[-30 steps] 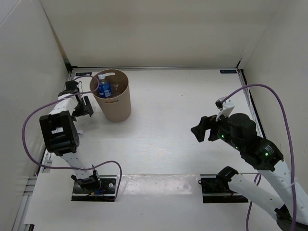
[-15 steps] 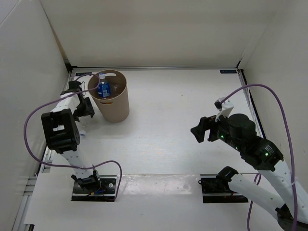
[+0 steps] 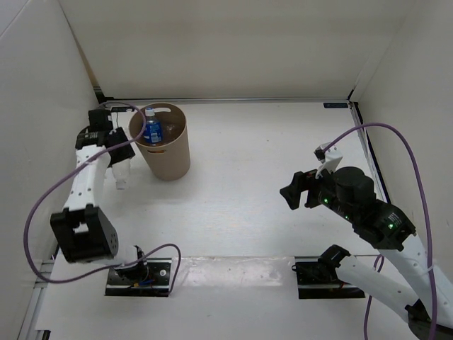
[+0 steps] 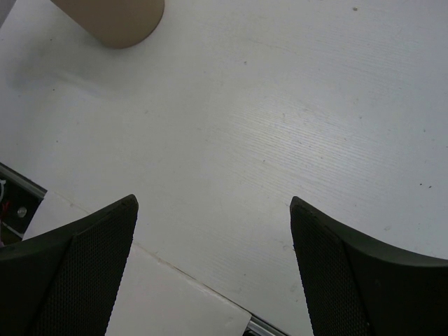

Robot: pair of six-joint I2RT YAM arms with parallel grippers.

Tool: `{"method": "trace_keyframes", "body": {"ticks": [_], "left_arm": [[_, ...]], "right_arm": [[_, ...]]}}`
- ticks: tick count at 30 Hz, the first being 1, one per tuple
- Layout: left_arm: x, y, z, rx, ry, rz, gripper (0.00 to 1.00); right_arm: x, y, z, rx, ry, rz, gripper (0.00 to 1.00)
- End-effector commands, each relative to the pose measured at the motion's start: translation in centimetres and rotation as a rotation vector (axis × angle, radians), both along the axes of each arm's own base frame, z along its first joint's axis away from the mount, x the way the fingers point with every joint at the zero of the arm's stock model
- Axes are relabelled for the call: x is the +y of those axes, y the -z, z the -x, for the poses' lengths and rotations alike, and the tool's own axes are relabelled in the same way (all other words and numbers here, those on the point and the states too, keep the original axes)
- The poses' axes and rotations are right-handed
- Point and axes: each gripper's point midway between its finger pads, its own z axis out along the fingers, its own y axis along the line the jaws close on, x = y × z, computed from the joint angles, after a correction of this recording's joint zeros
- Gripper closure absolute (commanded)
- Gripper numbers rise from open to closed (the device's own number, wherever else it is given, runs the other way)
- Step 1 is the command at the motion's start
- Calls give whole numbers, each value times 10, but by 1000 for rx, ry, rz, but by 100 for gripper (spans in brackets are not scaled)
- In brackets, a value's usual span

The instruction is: Put the plastic bottles in the bin

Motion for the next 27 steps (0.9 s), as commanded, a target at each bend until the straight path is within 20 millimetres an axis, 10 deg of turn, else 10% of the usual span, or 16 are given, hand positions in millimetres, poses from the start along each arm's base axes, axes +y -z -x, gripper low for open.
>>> {"method": "trace_keyframes", "body": {"ticks": [1,9,17,21,27], "left_arm": [[3,-51,10,-138,-65,-33,100],[-2,-162,1,-507,-122,-44,100],[-74,-267,-25,-902,56,-67,100],[-115,-292,-46,-971,153,-122,100],[-149,-278,-75,-1004,224,-134,100]], "right_arm": [[2,-12,-2,-32,-7,-18,10],[1,-11,-3,-30,-2,-18,10],[2,-9,-4,-18,-2,-15,10],[1,-8,-4,-15,2,-16,10],[-2,-8,-4,-14,15,-10,10]]}}
